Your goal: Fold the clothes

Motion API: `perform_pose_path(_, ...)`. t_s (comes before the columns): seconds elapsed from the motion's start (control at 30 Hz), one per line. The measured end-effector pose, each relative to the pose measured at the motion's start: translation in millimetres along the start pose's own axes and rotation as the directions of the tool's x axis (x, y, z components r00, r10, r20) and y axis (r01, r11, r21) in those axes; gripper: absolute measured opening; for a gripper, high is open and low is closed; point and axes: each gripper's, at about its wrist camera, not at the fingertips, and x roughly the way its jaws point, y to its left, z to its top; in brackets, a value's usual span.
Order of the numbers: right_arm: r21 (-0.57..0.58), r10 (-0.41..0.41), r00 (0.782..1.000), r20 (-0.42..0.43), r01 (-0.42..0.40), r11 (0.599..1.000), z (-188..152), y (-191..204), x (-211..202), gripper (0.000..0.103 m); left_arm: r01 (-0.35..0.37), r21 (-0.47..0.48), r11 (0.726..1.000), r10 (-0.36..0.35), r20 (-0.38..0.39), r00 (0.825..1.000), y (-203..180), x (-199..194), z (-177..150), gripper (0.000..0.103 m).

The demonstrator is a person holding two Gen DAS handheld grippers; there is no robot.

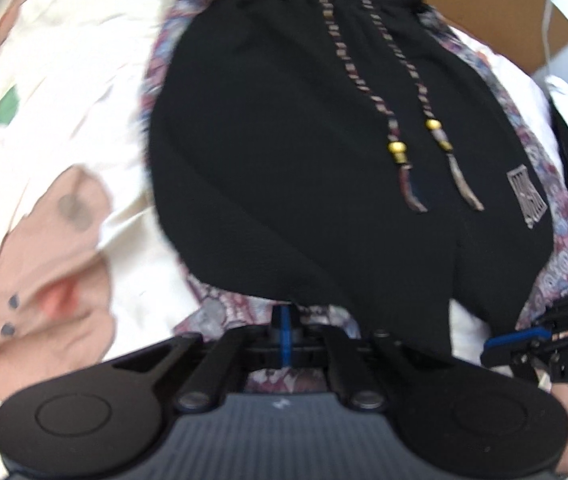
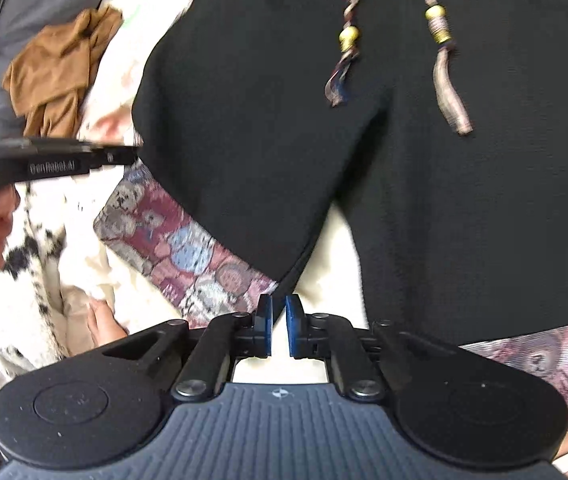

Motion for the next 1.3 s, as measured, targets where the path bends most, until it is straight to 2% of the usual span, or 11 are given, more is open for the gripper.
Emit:
perform_pose_path(0.23,-0.036,-0.048,0.998,0.034,0.049,0.998,9,-10,-39,0.01,0.045,0.038,0.998,-0.047,0.029,0.998,-35,-1,23,0.0)
perform_pose_path(0.3,-0.036,-0.063,0.997,0.049,0.065,0.997,14,-14,-51,0.012,0.048,0.078,0.996,-0.051,0.029,0.998,-50,0,29,0.0)
perform_pose_path(0.37,-0.024,-0.087,0.993,0.08,0.089,0.996,16,-24,-69,0.024,0.046,0.103,0.994,-0.049,0.027,0.998,-58,1,34,0.0)
perform_pose_path(0.43,-0.009,-0.104,0.99,0.1,0.105,0.994,13,-31,-77,0.03,0.053,0.111,0.992,-0.056,0.023,0.998,-64,2,42,0.0)
perform_pose_path(0.57,0.032,-0.129,0.983,0.131,0.126,0.992,9,-47,-83,0.033,0.051,0.127,0.991,-0.054,0.022,0.998,-74,7,47,0.0)
perform_pose_path(0.67,0.048,-0.134,0.981,0.14,0.129,0.991,8,-53,-79,0.034,0.009,0.138,0.99,-0.013,0.031,0.999,-81,10,50,0.002)
perform_pose_path(0.73,0.049,-0.136,0.981,0.139,0.13,0.99,9,-54,-75,0.034,-0.02,0.135,0.991,0.014,0.045,0.999,-78,13,48,0.012)
perform_pose_path(0.9,0.052,-0.134,0.982,0.13,0.129,0.99,14,-54,-64,0.035,-0.124,0.084,0.989,0.118,0.073,0.99,-45,8,36,0.014)
perform_pose_path(0.97,0.047,-0.134,0.983,0.126,0.129,0.991,14,-53,-61,0.036,-0.131,0.055,0.99,0.126,0.078,0.989,-30,4,30,0.015)
perform_pose_path(1.13,0.03,-0.137,0.985,0.107,0.135,0.99,18,-45,-51,0.036,-0.153,0.003,0.988,0.152,0.098,0.984,-4,-9,22,0.033)
perform_pose_path(1.3,0.01,-0.144,0.985,0.095,0.143,0.99,20,-37,-46,0.037,-0.164,-0.048,0.985,0.169,0.12,0.978,18,-22,15,0.042)
